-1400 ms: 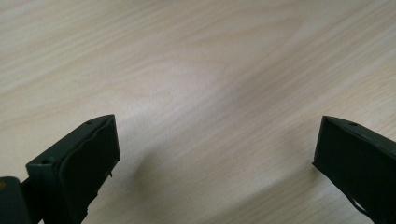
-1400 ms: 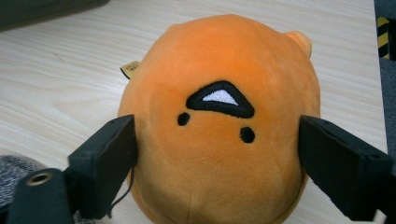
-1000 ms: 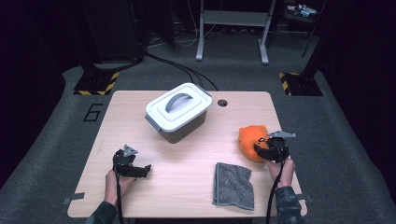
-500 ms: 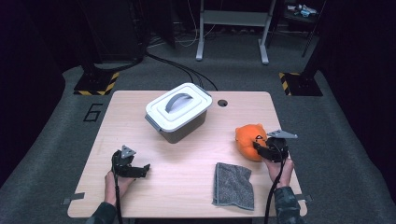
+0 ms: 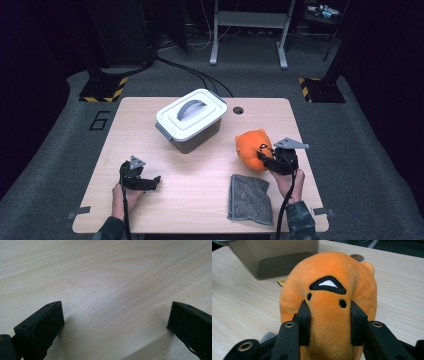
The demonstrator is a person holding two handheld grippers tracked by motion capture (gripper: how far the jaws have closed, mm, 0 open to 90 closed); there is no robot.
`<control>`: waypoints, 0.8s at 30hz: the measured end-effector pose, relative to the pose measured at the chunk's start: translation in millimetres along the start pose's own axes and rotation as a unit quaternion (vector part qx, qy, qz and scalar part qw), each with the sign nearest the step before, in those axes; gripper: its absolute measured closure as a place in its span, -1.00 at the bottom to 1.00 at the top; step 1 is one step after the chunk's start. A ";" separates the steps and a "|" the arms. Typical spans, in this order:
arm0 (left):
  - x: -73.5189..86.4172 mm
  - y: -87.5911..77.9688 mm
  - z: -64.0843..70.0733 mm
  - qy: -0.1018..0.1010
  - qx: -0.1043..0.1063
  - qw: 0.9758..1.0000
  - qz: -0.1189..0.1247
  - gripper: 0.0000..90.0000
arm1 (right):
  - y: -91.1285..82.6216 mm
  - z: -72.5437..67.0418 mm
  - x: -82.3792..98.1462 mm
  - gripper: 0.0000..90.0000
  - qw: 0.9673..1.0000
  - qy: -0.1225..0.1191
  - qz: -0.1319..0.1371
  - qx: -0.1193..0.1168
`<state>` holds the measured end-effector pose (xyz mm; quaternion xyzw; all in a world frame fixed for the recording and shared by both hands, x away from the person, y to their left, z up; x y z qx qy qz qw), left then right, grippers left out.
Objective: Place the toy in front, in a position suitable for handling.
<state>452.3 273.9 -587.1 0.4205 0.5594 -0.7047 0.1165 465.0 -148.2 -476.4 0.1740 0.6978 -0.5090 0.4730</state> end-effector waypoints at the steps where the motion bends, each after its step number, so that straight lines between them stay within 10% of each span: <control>1: 0.0 0.1 0.1 0.000 0.000 1.000 0.000 -1.00 | 0.6 -3.9 -0.9 0.36 1.000 0.001 0.001 -0.004; 24: 0.0 0.0 0.0 0.000 0.001 1.000 0.000 -1.00 | 29.0 -86.0 -1.5 0.33 0.993 -0.057 -0.014 -0.106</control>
Point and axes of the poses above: each handheld gripper's, and its own axes: y roughly forward along the jaws, x roughly out of its underside, z roughly to its right, the point moved 8 cm from there along y, roughly forward along the jaws, and after that the axes turned 2 degrees about x, right-handed, at the moved point
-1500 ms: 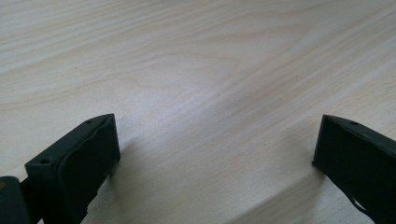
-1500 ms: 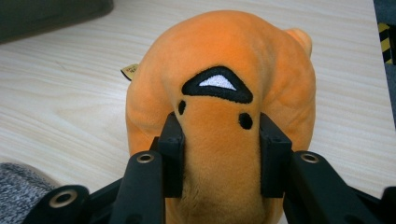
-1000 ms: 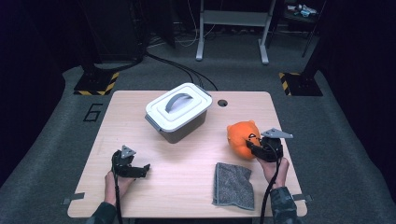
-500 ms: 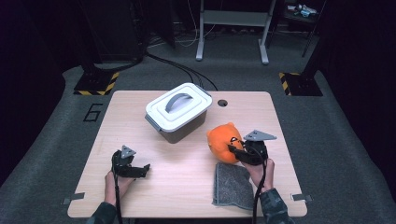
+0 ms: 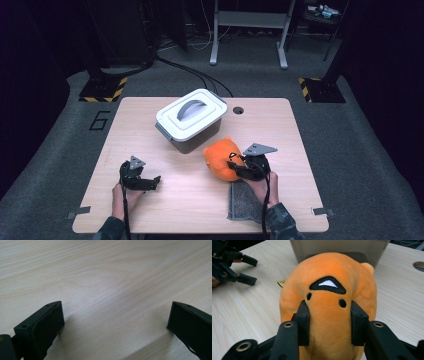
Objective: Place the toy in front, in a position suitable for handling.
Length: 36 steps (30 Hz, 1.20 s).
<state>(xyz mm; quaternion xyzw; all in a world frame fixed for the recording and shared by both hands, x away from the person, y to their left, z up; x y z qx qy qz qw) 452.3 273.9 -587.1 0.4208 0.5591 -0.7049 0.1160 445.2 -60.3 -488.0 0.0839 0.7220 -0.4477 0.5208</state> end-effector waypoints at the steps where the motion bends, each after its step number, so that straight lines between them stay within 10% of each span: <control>1: 0.0 0.0 0.0 0.000 0.000 1.000 0.000 -1.00 | 2.5 -3.5 -0.4 0.33 1.000 -0.004 0.000 -0.005; 17: 0.0 0.0 0.0 0.000 0.000 1.000 0.000 -1.00 | 30.7 -42.0 16.0 0.25 0.997 -0.036 -0.029 -0.055; 27: 0.0 0.0 0.0 0.000 0.000 1.000 0.000 -1.00 | 17.9 -35.5 15.9 -0.53 0.998 -0.017 -0.028 -0.053; 36: 0.0 0.0 0.0 0.000 0.000 1.000 0.000 -1.00 | -17.6 -8.2 28.0 -0.66 0.999 0.003 -0.038 -0.014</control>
Point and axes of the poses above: each handheld gripper's, and its own axes: y roughly forward along the jaws, x roughly out of its underside, z roughly to its right, the point moved 8 cm from there along y, roughly forward along the jaws, and after that the axes turned 2 degrees about x, right-handed, at the moved point
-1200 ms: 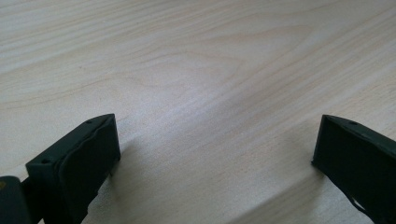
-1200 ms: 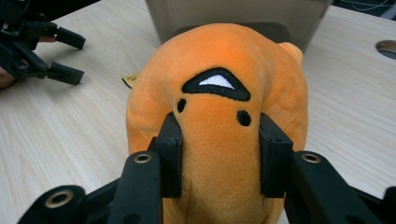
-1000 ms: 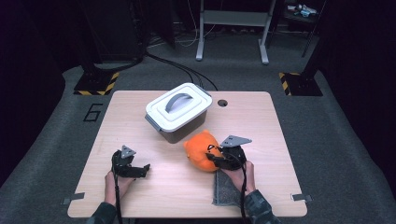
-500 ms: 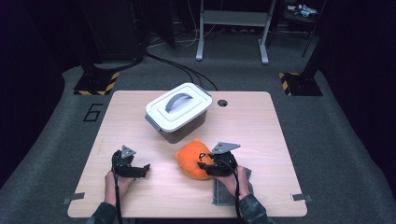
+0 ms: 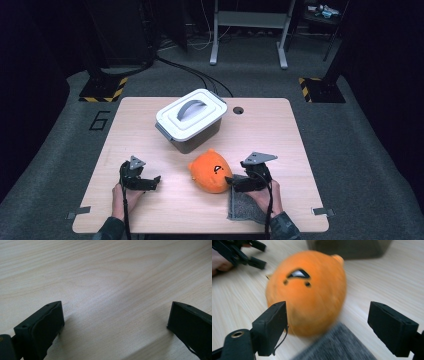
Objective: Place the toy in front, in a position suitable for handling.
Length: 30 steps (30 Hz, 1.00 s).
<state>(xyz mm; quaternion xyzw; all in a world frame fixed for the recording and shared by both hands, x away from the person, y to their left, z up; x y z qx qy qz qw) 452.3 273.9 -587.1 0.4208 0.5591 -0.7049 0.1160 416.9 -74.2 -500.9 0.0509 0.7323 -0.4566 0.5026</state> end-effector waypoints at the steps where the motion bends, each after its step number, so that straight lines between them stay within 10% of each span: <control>1: 0.0 0.0 0.0 0.000 0.000 1.000 0.000 -1.00 | -2.7 2.8 4.5 -0.66 1.000 0.005 -0.004 0.006; 16: 0.0 0.0 0.0 0.000 0.000 1.000 0.000 -1.00 | -4.3 9.4 68.2 -0.40 0.996 0.025 -0.068 0.053; 30: 0.1 0.0 0.1 0.000 0.000 1.000 0.000 -1.00 | 3.6 6.8 87.4 0.25 0.992 0.018 -0.088 0.088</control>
Point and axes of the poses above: each handheld gripper's, and its own axes: y roughly forward along the jaws, x roughly out of its underside, z roughly to its right, the point moved 8 cm from there along y, roughly forward along the jaws, and after that the axes turned 2 degrees about x, right-handed, at the moved point
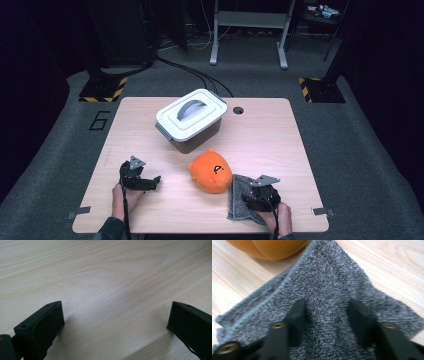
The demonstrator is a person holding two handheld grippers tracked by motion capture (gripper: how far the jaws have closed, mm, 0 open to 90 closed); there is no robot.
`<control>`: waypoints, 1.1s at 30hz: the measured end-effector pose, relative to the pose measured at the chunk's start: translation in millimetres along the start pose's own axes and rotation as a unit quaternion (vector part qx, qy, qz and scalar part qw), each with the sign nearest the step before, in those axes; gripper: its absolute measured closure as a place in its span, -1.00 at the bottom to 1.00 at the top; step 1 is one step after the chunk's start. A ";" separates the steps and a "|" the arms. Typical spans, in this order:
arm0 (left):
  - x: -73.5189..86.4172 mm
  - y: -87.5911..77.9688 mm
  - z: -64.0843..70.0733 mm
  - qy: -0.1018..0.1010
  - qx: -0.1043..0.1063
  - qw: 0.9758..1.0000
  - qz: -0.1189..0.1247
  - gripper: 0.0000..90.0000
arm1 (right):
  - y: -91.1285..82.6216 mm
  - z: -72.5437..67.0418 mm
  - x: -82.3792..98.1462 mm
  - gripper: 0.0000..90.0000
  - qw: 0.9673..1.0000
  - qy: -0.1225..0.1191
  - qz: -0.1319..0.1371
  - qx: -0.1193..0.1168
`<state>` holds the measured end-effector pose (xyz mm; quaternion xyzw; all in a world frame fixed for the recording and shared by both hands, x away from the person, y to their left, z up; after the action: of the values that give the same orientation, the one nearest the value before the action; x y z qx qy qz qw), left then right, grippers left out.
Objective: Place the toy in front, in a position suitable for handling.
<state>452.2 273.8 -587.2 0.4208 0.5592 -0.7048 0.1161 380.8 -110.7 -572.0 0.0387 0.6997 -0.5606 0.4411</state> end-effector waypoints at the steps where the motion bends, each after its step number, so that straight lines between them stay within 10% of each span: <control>1: 0.0 0.0 0.0 0.000 0.000 1.000 0.000 -1.00 | -0.2 -1.1 0.0 0.35 1.000 0.002 0.004 -0.002; 14: 0.1 -0.3 0.0 0.001 0.001 1.000 -0.001 -1.00 | -11.3 13.1 -5.6 0.76 0.999 0.021 0.034 -0.011; 33: 0.4 -0.9 -0.1 0.003 0.000 1.000 -0.004 -0.99 | -26.4 98.0 -21.9 0.75 0.995 0.051 0.050 0.066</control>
<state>451.5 274.3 -586.9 0.4206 0.5613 -0.7041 0.1110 435.9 -191.0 -536.0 0.1313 0.6803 -0.5798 0.4287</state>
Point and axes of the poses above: each handheld gripper's, and its own axes: y roughly forward along the jaws, x roughly out of its underside, z roughly to its right, the point moved 8 cm from there along y, roughly forward along the jaws, and after that the axes turned 2 degrees about x, right-handed, at the moved point
